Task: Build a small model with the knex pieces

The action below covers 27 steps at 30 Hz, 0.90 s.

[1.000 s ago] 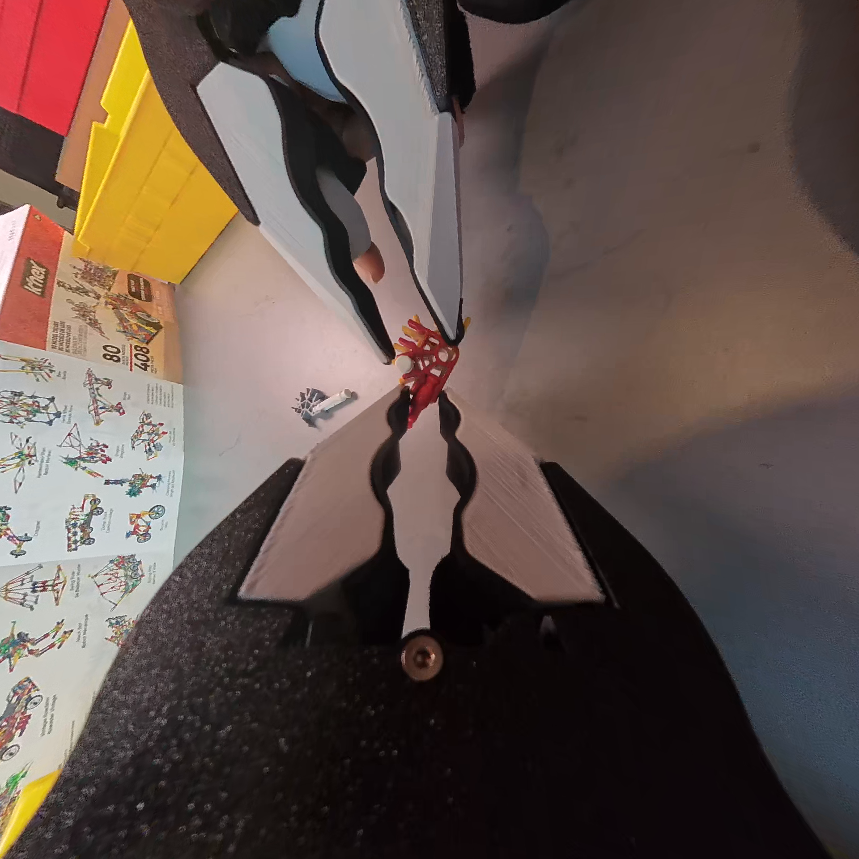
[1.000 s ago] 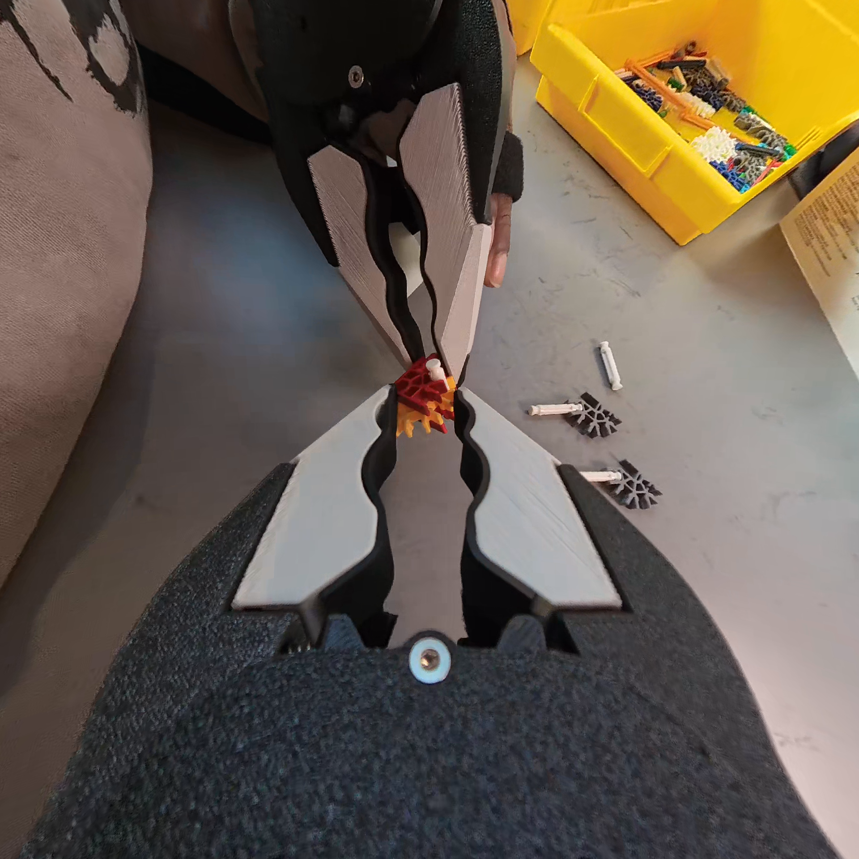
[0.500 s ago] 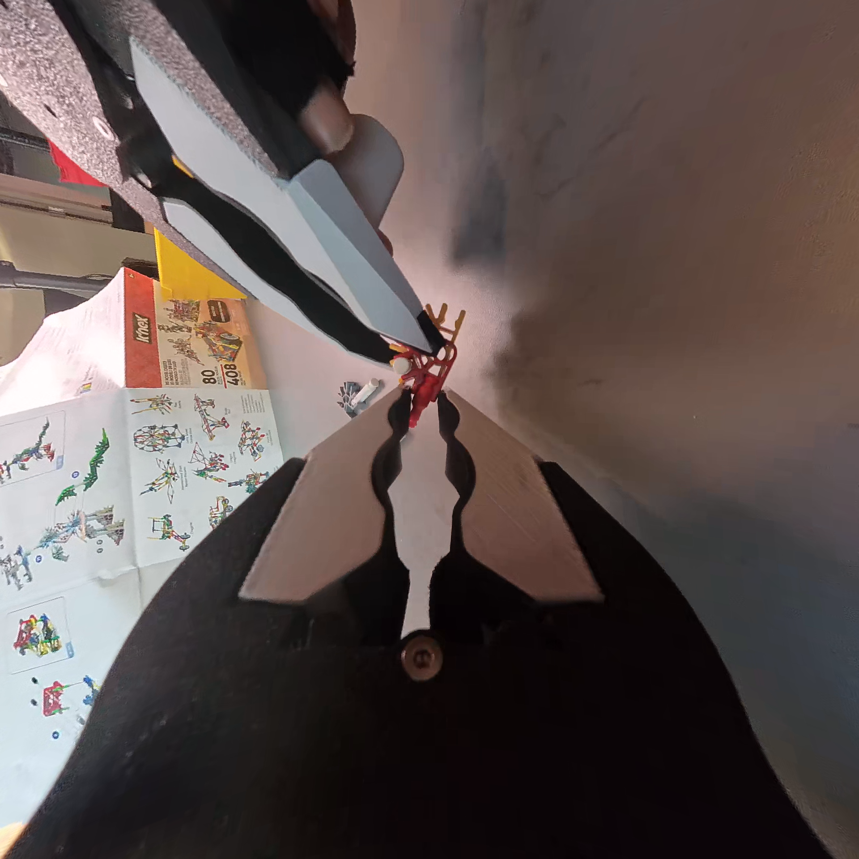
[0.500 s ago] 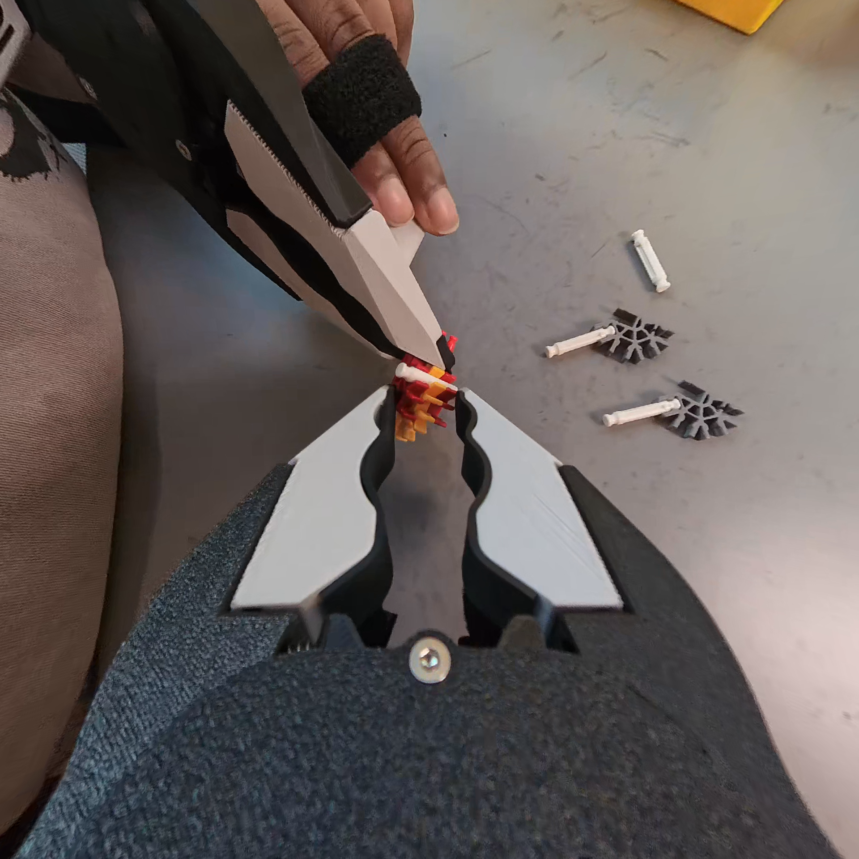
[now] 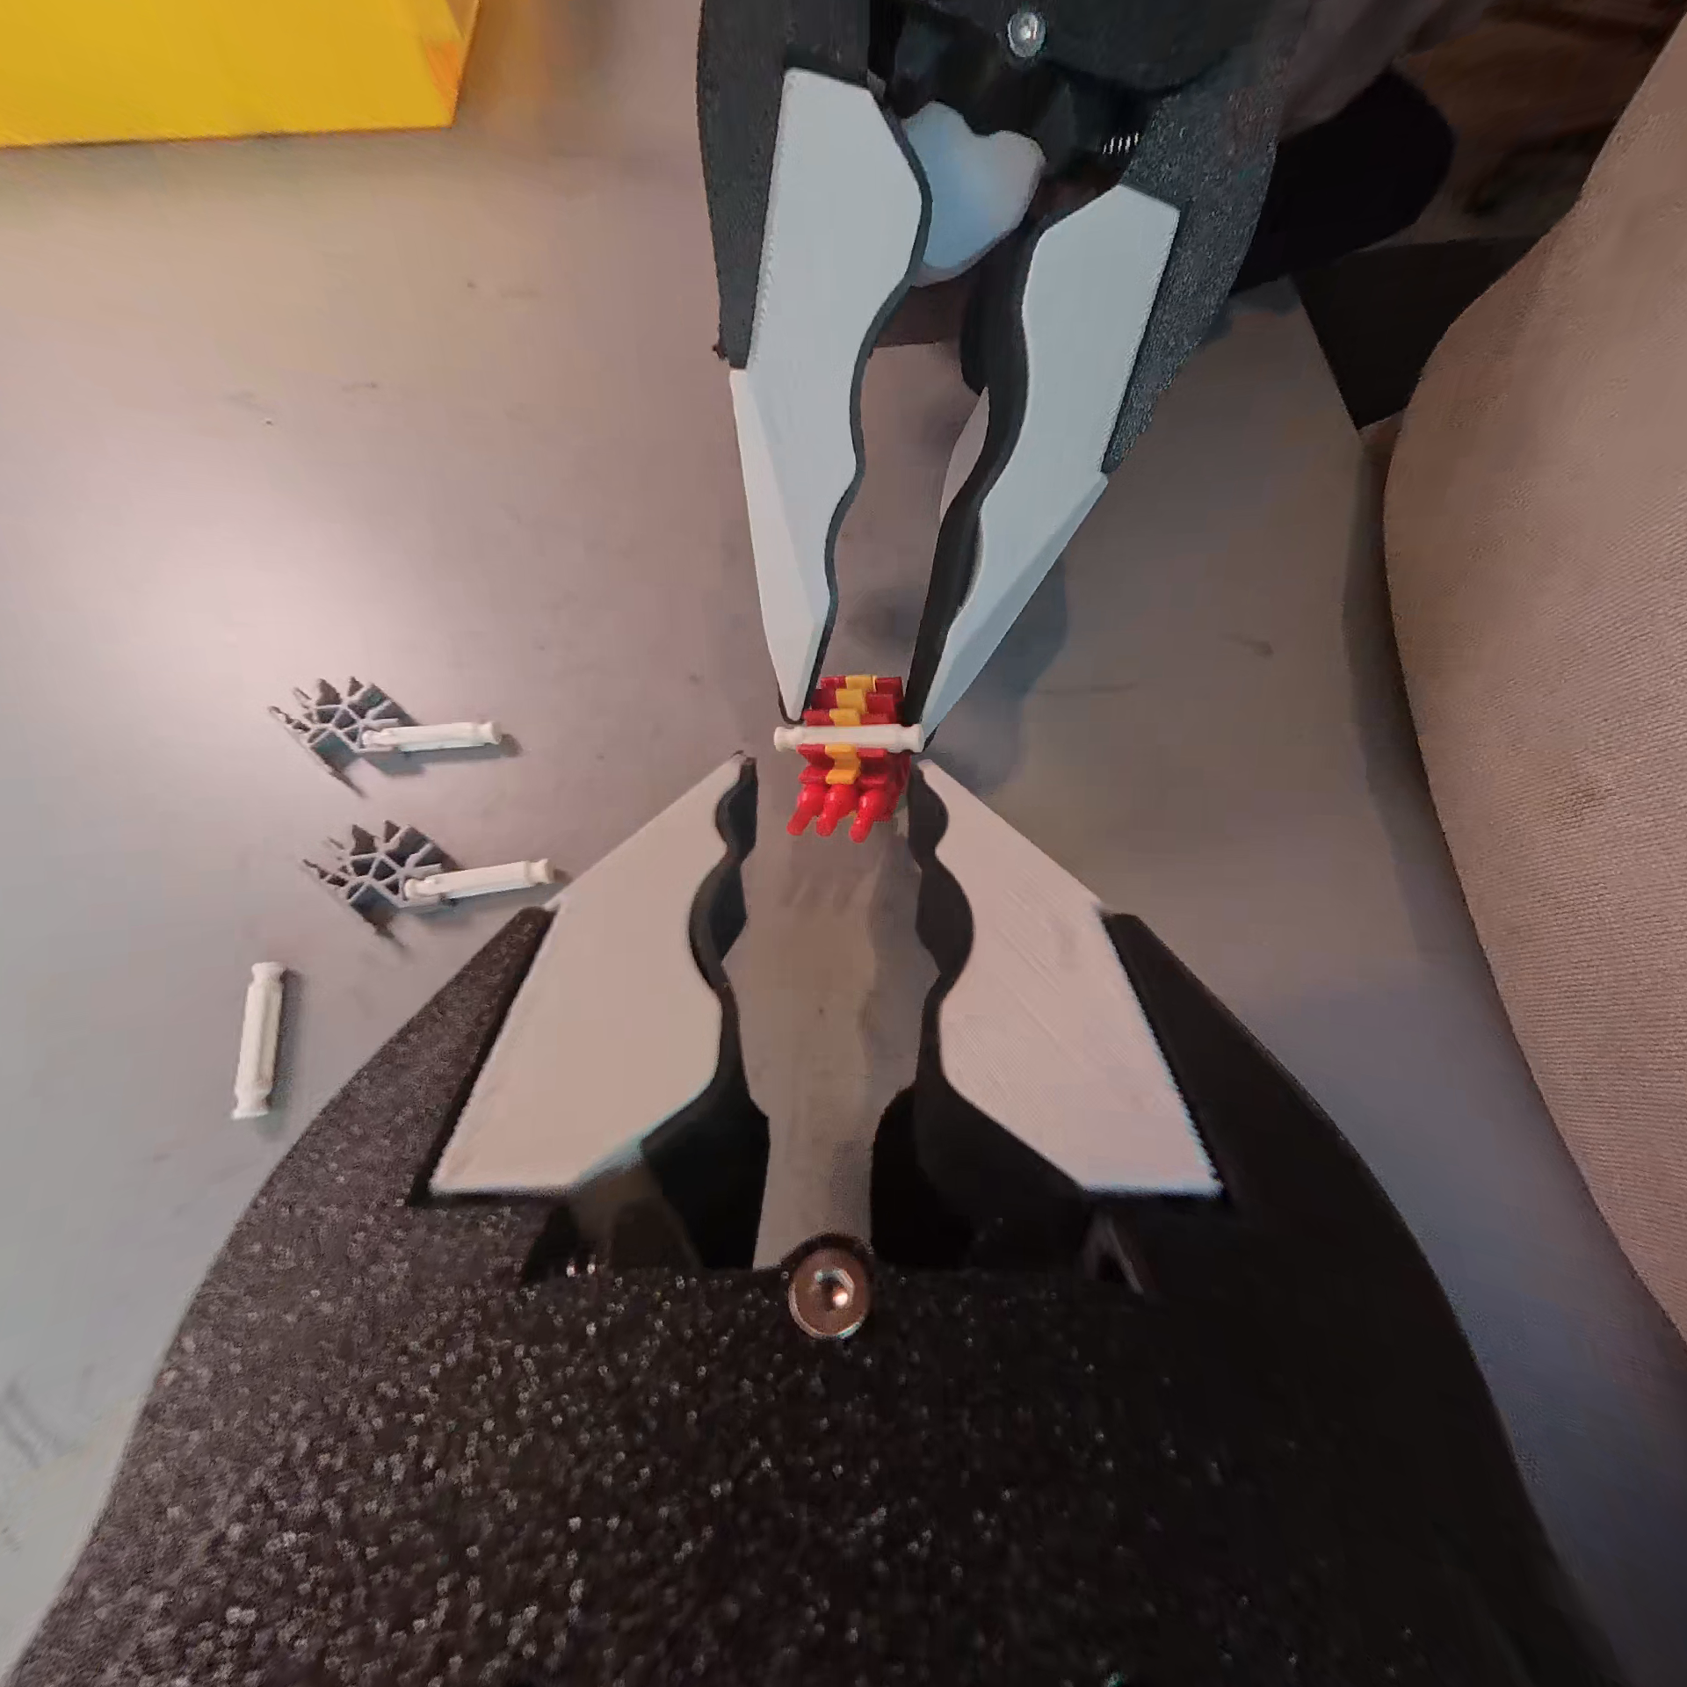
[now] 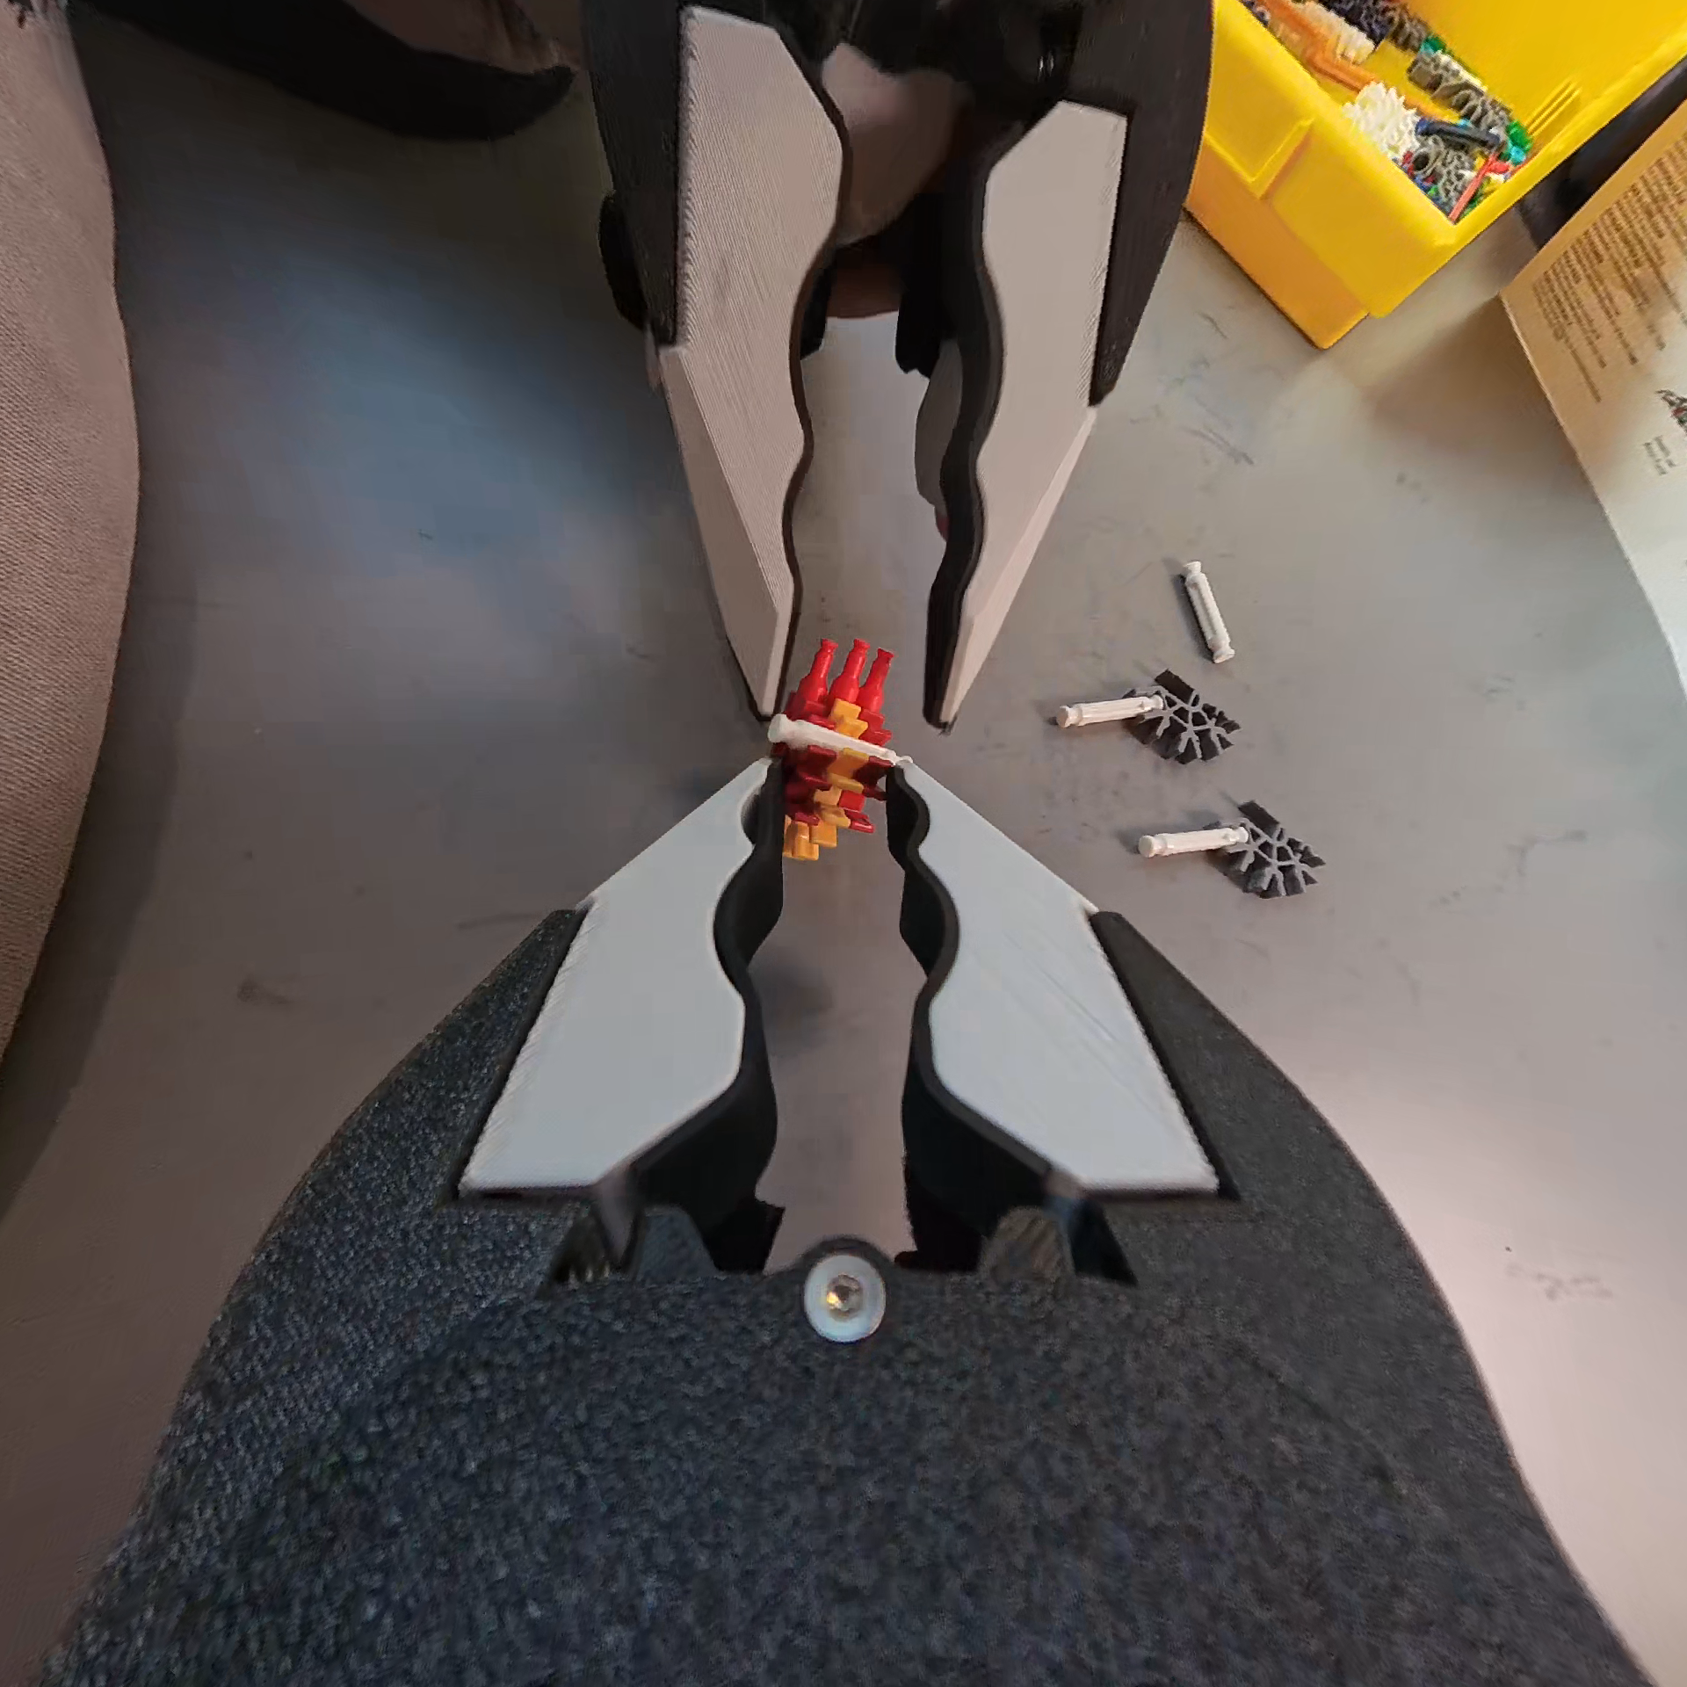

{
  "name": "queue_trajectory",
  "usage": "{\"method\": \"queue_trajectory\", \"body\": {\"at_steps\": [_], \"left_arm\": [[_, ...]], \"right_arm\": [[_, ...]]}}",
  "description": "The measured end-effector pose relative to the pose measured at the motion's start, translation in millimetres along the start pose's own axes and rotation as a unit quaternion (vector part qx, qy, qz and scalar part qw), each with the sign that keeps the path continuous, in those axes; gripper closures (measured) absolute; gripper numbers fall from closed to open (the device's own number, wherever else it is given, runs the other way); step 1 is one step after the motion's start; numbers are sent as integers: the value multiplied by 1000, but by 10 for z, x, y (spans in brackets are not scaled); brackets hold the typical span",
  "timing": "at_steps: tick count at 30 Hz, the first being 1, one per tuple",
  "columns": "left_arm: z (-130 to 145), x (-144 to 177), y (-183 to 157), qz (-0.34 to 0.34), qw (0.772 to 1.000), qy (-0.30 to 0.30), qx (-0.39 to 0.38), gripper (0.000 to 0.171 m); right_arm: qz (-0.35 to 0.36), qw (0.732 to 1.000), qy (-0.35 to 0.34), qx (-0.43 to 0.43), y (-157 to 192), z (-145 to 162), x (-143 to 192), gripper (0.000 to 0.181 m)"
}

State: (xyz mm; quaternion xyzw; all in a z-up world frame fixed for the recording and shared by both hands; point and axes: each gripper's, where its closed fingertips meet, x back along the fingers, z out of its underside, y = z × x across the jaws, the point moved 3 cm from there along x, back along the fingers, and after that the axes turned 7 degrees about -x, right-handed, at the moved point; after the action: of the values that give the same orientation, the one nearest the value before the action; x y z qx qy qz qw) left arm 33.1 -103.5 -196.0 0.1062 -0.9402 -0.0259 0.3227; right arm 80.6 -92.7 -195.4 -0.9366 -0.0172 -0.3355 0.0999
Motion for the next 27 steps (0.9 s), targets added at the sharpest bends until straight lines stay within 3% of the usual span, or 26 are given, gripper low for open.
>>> {"method": "queue_trajectory", "body": {"at_steps": [6, 14, 20, 27], "left_arm": [[-4, -151, -63, 20, 999, 29, -16, 151], [-32, -191, -78, 3, 996, 69, -62, 153], [5, -227, -100, -10, 995, 62, -73, 153], [26, -212, -134, -13, 995, 54, -79, 153]], "right_arm": [[10, 1000, 6, 25, 37, 44, 40, 162], [-63, 989, 98, -90, 29, 89, 85, 165], [-93, 980, 160, -79, 37, 89, 62, 164], [-58, 981, 183, -25, 83, 62, 33, 165]]}}
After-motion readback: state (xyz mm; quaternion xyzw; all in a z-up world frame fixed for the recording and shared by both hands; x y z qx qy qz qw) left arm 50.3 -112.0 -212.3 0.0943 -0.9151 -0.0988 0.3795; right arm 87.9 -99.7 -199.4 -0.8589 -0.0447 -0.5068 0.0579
